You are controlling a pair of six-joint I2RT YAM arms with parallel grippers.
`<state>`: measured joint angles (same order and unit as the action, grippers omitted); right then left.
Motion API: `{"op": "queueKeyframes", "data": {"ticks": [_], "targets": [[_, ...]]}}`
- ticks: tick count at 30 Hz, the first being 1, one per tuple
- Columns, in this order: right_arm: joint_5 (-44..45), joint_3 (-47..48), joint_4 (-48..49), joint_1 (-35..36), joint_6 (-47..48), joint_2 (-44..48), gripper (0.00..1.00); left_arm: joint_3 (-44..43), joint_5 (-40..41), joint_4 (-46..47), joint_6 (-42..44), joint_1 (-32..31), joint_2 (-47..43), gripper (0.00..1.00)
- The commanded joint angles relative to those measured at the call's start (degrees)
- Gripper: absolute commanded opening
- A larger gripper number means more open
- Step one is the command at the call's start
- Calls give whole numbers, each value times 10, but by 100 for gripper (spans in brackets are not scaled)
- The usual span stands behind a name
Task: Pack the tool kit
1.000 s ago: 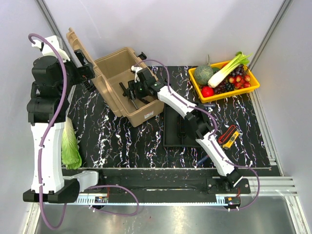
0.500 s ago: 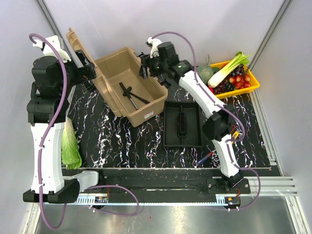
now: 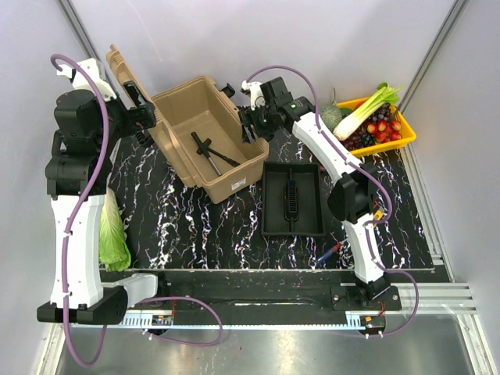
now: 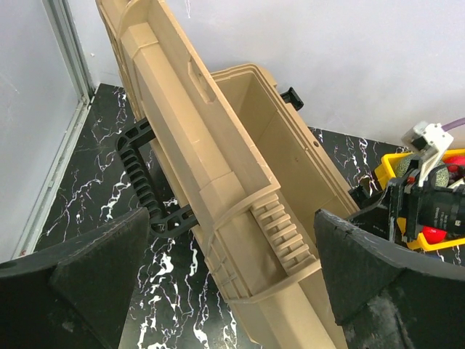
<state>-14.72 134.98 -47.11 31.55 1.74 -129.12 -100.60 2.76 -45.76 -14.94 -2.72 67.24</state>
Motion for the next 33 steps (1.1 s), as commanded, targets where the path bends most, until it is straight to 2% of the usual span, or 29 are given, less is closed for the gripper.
{"op": "queueKeyframes", "data": {"ticks": [1, 11, 17, 24, 30, 33], "targets": [[-8, -13, -31, 3, 52, 9, 72, 0, 13, 18, 11, 2, -4, 99], [-70, -16, -65, 3, 64, 0, 65, -5, 22, 18, 16, 2, -1, 99], [-107, -54, -95, 11, 75, 15, 63, -4, 30, 18, 18, 2, 6, 99], [-110, -159, -78, 45, 50, 71, 61, -14, 86, 1, 13, 2, 15, 99], [-145, -305, -10, 52, -35, 148, 58, -9, 126, -3, 18, 2, 8, 99], [-141, -349, 31, 53, -64, 187, 59, -10, 135, -4, 16, 2, 8, 99]]}}
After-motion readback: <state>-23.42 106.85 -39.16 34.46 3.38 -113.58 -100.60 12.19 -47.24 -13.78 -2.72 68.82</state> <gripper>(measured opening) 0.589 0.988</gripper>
